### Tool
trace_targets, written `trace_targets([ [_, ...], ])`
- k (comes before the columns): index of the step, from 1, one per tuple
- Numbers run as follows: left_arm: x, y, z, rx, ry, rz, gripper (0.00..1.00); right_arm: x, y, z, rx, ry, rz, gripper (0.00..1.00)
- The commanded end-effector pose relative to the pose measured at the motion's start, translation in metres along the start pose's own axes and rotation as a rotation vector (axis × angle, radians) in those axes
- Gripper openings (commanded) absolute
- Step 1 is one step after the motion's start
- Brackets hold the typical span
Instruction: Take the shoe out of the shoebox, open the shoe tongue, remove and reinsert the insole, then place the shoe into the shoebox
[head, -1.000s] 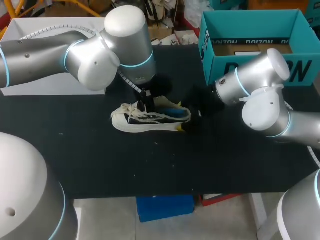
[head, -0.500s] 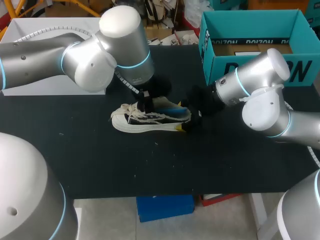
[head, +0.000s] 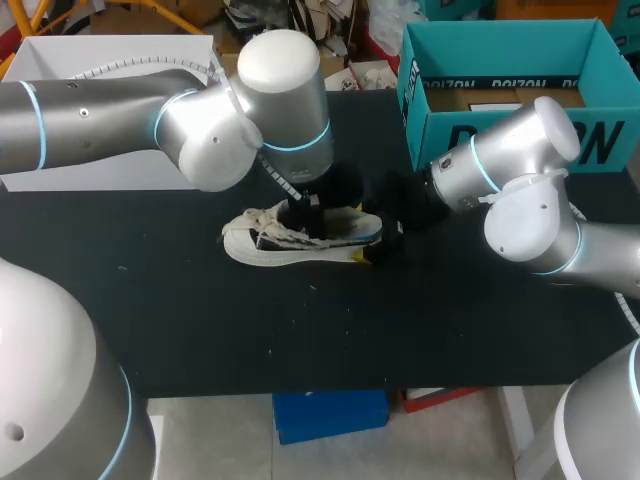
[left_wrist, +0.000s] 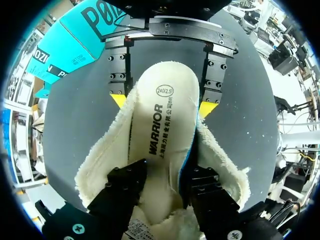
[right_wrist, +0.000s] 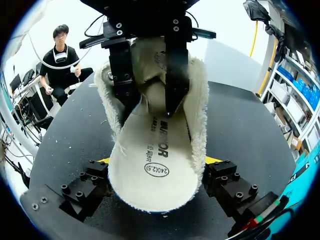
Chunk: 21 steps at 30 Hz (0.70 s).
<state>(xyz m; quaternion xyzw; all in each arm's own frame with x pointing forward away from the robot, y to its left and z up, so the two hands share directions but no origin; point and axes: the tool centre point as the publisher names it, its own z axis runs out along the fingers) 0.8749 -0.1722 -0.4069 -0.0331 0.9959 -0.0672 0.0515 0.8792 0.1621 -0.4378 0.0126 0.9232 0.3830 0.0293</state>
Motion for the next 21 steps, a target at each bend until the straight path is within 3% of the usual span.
trace_targets([
  [1,0.004,-0.001,0.000,-0.003,-0.029,0.007,0.50,0.000,-0.001,0.002,0.003,0.000,0.001,0.00],
  [21,0.006,-0.026,0.003,0.025,-0.137,0.018,0.49,0.000,-0.001,0.002,0.003,0.000,0.001,0.00],
])
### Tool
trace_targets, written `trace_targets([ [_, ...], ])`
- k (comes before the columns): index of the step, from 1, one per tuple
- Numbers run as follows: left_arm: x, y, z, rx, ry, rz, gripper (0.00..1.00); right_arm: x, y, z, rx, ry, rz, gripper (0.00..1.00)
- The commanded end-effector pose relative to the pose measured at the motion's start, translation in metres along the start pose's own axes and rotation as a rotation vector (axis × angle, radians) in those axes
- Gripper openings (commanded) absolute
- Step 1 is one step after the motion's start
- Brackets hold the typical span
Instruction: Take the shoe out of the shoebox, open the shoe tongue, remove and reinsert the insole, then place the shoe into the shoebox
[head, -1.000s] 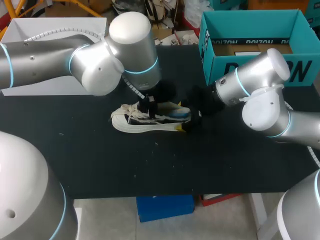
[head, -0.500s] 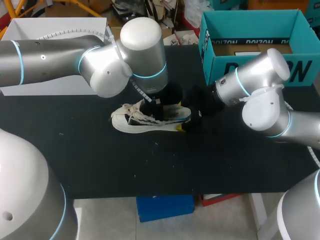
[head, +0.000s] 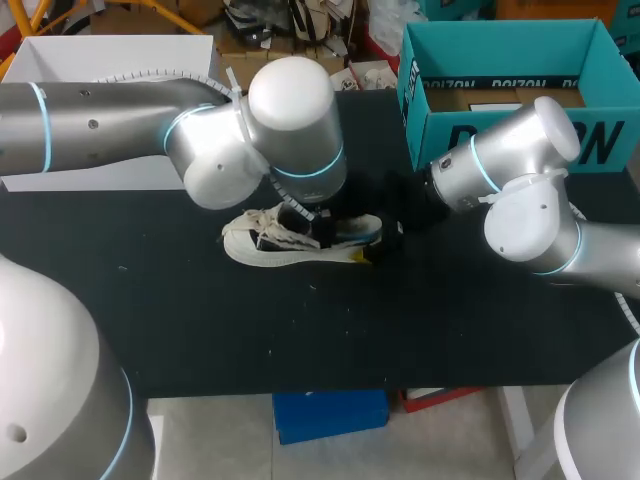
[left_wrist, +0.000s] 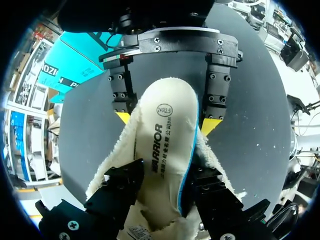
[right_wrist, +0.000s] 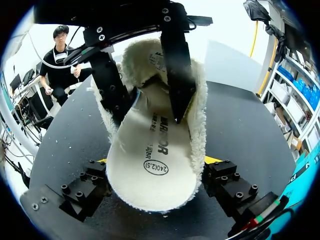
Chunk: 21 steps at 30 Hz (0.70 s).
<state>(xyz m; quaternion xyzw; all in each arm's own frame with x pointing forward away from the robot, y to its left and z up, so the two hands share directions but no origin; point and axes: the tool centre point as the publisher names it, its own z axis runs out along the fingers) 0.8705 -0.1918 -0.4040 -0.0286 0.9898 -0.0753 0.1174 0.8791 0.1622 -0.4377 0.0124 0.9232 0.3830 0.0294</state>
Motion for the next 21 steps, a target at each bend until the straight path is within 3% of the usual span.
trace_targets([
  [1,0.001,-0.009,0.003,0.007,-0.013,0.003,0.48,0.000,-0.002,0.002,0.003,0.000,0.002,0.00],
  [7,0.000,-0.018,0.004,0.024,-0.014,0.012,0.43,0.000,-0.002,0.002,0.003,0.000,0.002,0.00],
  [9,0.001,-0.019,0.004,0.026,-0.014,0.015,0.24,0.000,-0.002,0.002,0.003,0.000,0.002,0.00],
  [10,0.001,-0.019,0.004,0.026,-0.013,0.016,0.06,0.000,-0.002,0.002,0.003,0.000,0.002,0.00],
  [11,0.001,-0.018,0.004,0.027,-0.013,0.017,0.00,0.000,-0.002,0.002,0.003,0.000,0.002,0.00],
  [17,0.004,-0.011,-0.001,0.027,0.004,0.017,0.00,0.000,-0.002,0.002,0.003,0.000,0.002,0.00],
  [21,0.006,-0.008,-0.019,0.060,0.028,0.012,0.00,0.000,-0.002,0.002,0.003,0.000,0.002,0.00],
])
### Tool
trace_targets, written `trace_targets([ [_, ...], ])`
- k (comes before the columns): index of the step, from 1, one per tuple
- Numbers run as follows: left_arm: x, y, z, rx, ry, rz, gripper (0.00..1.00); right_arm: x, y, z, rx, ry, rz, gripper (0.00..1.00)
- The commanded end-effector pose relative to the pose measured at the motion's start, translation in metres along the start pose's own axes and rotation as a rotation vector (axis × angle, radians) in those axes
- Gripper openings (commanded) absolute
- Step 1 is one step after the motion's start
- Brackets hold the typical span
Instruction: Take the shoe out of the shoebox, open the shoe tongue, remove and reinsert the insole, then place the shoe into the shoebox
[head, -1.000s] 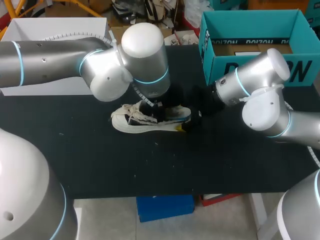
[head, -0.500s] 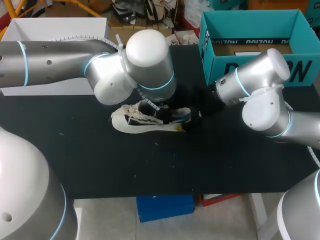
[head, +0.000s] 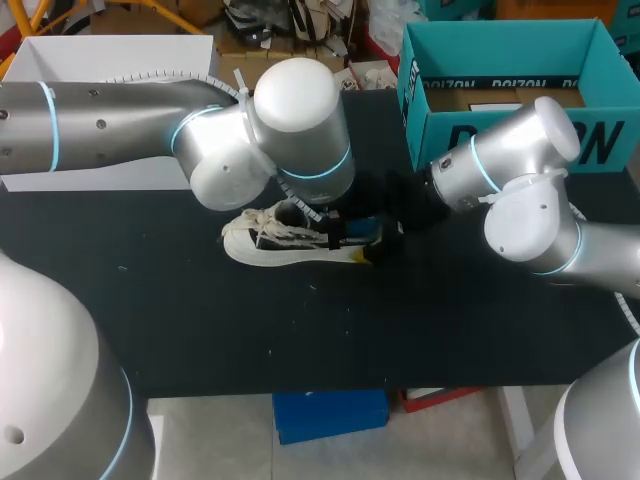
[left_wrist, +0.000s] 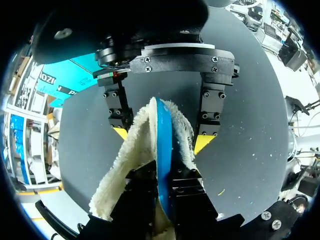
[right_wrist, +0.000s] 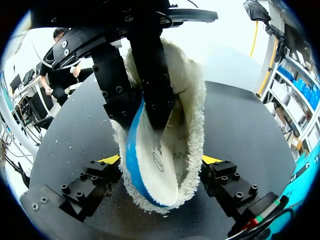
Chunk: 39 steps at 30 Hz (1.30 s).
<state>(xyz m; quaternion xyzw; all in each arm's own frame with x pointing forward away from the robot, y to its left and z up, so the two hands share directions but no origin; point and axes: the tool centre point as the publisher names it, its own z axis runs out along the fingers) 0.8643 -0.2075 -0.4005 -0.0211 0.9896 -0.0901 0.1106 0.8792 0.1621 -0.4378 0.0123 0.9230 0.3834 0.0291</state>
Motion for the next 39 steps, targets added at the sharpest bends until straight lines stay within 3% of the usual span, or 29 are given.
trace_targets([
  [1,0.000,0.008,-0.023,0.046,0.022,-0.002,0.00,0.001,-0.001,0.002,0.004,0.000,0.001,0.00],
  [9,-0.003,0.010,-0.068,0.158,0.096,-0.049,0.00,0.001,-0.001,0.002,0.004,0.000,0.001,0.00],
  [20,-0.007,-0.004,-0.145,0.378,0.249,-0.125,0.00,0.001,-0.001,0.002,0.004,0.000,0.001,0.00],
  [25,0.000,-0.011,-0.179,0.445,0.229,-0.139,0.00,0.001,-0.001,0.002,0.004,0.000,0.001,0.00],
  [39,0.013,-0.019,-0.260,0.751,0.355,-0.200,0.00,0.001,-0.001,0.002,0.004,0.000,0.001,0.00],
])
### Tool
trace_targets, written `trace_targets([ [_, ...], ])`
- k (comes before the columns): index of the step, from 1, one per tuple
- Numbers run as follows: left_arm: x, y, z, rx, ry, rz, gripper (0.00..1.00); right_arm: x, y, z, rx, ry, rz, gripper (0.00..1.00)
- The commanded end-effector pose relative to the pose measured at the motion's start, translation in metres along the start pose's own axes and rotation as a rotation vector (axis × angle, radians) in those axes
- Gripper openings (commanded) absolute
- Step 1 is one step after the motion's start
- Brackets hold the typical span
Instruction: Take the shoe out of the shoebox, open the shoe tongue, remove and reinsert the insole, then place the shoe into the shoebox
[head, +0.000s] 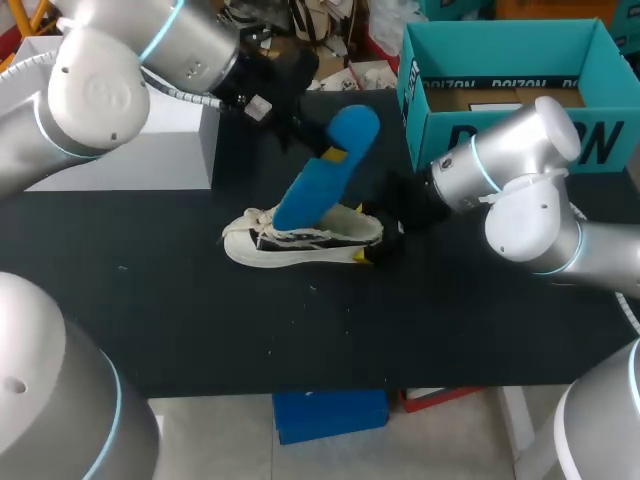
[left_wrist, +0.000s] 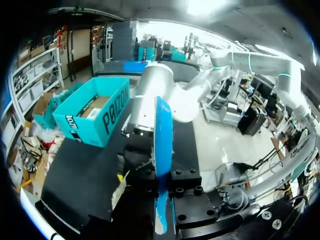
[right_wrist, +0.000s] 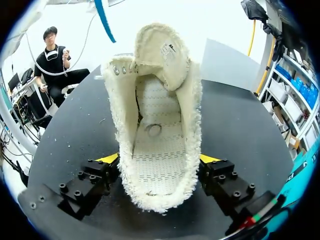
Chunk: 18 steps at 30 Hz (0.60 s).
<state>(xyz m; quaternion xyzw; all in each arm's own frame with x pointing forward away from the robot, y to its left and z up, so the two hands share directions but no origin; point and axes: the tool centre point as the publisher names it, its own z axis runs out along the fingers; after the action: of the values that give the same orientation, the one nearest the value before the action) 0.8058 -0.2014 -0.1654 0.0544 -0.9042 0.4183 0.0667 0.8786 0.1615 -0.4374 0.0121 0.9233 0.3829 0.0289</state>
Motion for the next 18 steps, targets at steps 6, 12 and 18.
trace_targets([
  [6,0.027,-0.004,-0.040,0.229,0.128,-0.091,0.00,0.000,-0.001,0.002,0.003,-0.001,0.002,0.00],
  [12,0.030,-0.004,-0.045,0.237,0.190,-0.165,0.00,0.000,-0.001,0.002,0.003,-0.001,0.002,0.00],
  [18,0.030,-0.004,-0.045,0.237,0.190,-0.165,0.00,0.000,-0.001,0.002,0.003,-0.001,0.002,0.00],
])
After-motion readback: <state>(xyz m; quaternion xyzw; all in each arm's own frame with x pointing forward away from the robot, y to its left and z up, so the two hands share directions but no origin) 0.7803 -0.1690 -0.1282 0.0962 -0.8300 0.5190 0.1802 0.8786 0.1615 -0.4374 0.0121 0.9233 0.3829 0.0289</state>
